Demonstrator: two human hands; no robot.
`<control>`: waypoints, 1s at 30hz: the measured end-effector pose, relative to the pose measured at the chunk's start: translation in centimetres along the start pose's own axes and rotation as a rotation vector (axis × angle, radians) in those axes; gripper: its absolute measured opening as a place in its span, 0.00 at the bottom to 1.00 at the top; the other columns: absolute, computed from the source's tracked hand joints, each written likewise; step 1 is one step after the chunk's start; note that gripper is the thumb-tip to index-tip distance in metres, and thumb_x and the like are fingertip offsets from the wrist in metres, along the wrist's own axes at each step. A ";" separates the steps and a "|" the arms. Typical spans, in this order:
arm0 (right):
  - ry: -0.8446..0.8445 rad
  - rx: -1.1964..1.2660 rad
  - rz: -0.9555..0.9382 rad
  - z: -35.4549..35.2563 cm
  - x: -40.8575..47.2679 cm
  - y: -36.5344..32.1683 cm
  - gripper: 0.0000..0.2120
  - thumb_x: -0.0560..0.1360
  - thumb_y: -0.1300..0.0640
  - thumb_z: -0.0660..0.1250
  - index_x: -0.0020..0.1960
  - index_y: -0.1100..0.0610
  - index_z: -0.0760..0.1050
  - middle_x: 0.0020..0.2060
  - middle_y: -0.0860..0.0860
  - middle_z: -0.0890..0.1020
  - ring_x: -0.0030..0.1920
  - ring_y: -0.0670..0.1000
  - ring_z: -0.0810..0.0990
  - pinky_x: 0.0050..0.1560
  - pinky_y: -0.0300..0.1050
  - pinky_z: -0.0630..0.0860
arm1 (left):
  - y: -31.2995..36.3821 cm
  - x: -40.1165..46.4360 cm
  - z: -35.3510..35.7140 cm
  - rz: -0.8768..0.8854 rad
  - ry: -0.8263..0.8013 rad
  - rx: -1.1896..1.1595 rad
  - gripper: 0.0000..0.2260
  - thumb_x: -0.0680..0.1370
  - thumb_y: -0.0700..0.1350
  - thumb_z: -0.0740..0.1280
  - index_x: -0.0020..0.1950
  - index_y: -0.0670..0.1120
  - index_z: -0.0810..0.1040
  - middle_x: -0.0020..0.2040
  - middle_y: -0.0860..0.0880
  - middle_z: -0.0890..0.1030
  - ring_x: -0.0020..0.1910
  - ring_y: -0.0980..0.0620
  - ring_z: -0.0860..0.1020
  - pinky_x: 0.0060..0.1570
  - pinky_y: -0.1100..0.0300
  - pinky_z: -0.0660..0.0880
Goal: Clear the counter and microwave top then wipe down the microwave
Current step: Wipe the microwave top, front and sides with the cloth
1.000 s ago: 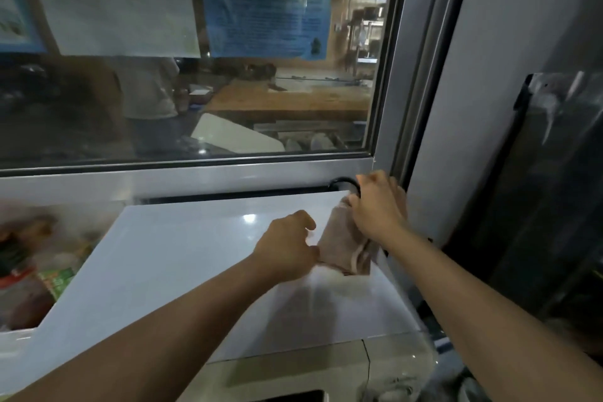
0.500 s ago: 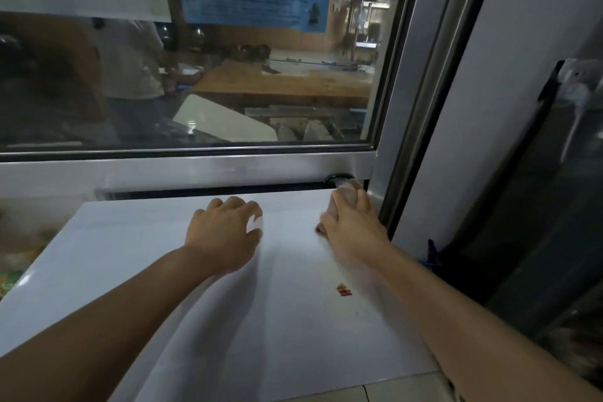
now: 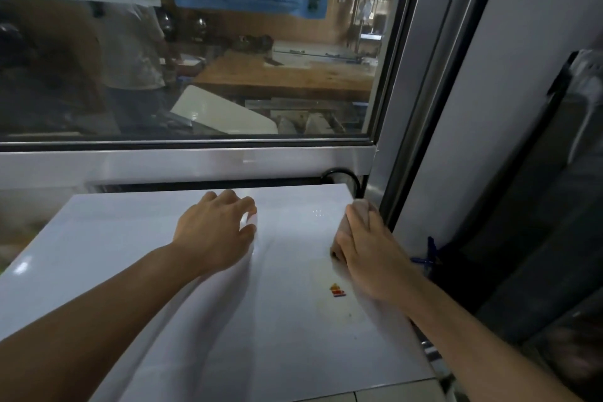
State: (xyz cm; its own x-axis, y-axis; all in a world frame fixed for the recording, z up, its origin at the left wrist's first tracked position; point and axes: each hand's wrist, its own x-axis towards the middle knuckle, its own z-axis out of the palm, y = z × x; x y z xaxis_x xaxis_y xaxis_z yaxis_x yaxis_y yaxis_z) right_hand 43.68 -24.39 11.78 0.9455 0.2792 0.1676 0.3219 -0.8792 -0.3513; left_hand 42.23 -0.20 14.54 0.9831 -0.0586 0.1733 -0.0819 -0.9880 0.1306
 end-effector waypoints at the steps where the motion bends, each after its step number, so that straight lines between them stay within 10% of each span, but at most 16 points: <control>1: 0.017 -0.033 0.020 0.4 -0.5 0.3 0.30 0.75 0.47 0.36 0.68 0.58 0.62 0.68 0.57 0.62 0.66 0.57 0.64 0.65 0.51 0.66 | 0.0 0.0 0.1 0.005 0.008 -0.004 0.13 0.78 0.53 0.57 0.63 0.56 0.71 0.63 0.54 0.73 0.59 0.48 0.71 0.51 0.56 0.73; 10: -0.098 -0.124 0.084 1.0 9.1 0.3 0.20 0.77 0.47 0.54 0.65 0.56 0.61 0.67 0.57 0.59 0.67 0.59 0.60 0.66 0.56 0.64 | 0.0 0.1 0.2 0.016 0.034 -0.021 0.14 0.78 0.53 0.58 0.63 0.56 0.71 0.63 0.53 0.73 0.58 0.48 0.71 0.50 0.56 0.73; 18: -0.042 -0.141 -0.219 1.1 6.9 -0.6 0.35 0.71 0.42 0.38 0.74 0.53 0.56 0.74 0.50 0.54 0.76 0.51 0.46 0.74 0.56 0.47 | 0.0 0.0 -0.1 0.006 0.018 -0.020 0.15 0.78 0.53 0.58 0.64 0.55 0.70 0.63 0.53 0.73 0.59 0.48 0.70 0.52 0.56 0.71; 30: -0.169 -0.119 -0.358 1.3 8.8 -4.6 0.24 0.80 0.47 0.52 0.74 0.49 0.53 0.73 0.50 0.57 0.74 0.54 0.56 0.73 0.52 0.54 | -1.2 -0.5 -1.9 -0.082 -0.154 -0.120 0.16 0.78 0.46 0.62 0.66 0.49 0.68 0.63 0.48 0.75 0.59 0.46 0.73 0.59 0.52 0.72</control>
State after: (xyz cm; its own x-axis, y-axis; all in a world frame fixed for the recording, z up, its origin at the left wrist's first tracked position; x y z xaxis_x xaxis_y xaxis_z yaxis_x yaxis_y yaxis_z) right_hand 50.55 -17.36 13.67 0.7731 0.6259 0.1030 0.6330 -0.7510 -0.1879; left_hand 41.55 1.30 16.21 0.9999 -0.0090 0.0071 -0.0105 -0.9669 0.2550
